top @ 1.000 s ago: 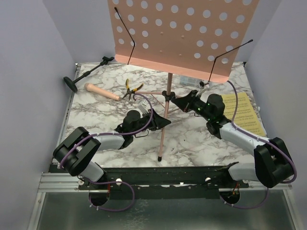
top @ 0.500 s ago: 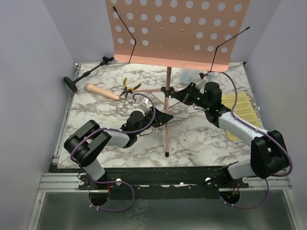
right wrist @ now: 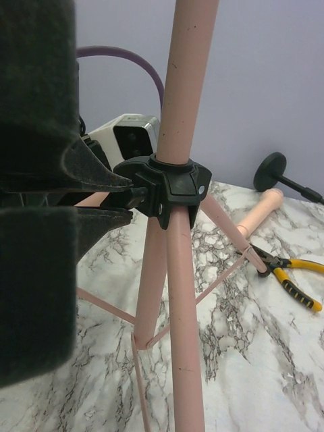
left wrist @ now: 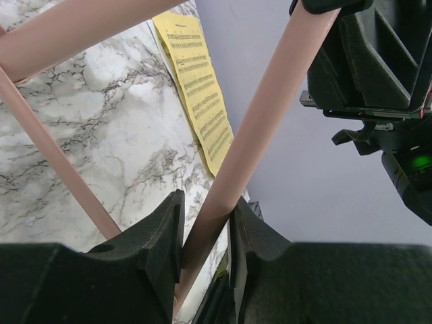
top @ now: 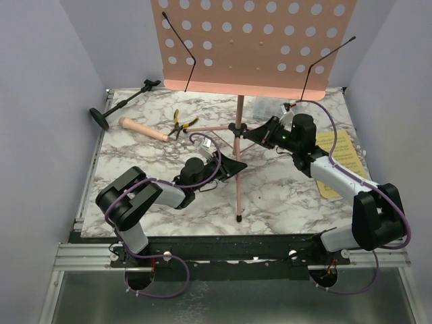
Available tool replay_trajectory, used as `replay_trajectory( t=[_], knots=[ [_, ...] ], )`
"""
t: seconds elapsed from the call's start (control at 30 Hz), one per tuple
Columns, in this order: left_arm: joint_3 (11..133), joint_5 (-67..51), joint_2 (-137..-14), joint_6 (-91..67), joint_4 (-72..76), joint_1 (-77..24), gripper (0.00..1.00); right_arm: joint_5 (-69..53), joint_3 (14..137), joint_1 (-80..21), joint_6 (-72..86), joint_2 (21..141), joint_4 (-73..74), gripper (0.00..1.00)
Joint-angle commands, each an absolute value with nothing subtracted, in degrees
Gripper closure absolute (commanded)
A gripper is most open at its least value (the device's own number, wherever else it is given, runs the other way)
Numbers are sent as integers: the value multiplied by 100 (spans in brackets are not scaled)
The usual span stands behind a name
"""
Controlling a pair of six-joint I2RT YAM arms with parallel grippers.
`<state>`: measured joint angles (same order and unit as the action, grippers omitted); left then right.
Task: Set up the instrument practice props
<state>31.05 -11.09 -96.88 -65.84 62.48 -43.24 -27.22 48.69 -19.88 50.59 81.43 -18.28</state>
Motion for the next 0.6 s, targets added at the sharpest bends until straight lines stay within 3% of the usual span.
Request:
replay_trajectory(
  t=[0.0, 0.27, 0.43, 0.57],
  knots=[
    [2836, -1772, -9993, -7512, 5524, -4563, 83, -2766, 4698, -1941, 4842, 8440, -622, 99],
    [2427, -2027, -9517, -7829, 5961, -4285, 43, -2979, 4960, -1860, 4274, 8774, -324, 100],
    [1998, -2189, -8860, -7913, 5962, -4044, 9, -3150, 5040, -1860, 4220, 8824, -312, 99],
    [1548, -2416, -8020, -8029, 5851, -3742, 1, -3272, 5145, -1846, 4149, 8813, -176, 98]
  ],
)
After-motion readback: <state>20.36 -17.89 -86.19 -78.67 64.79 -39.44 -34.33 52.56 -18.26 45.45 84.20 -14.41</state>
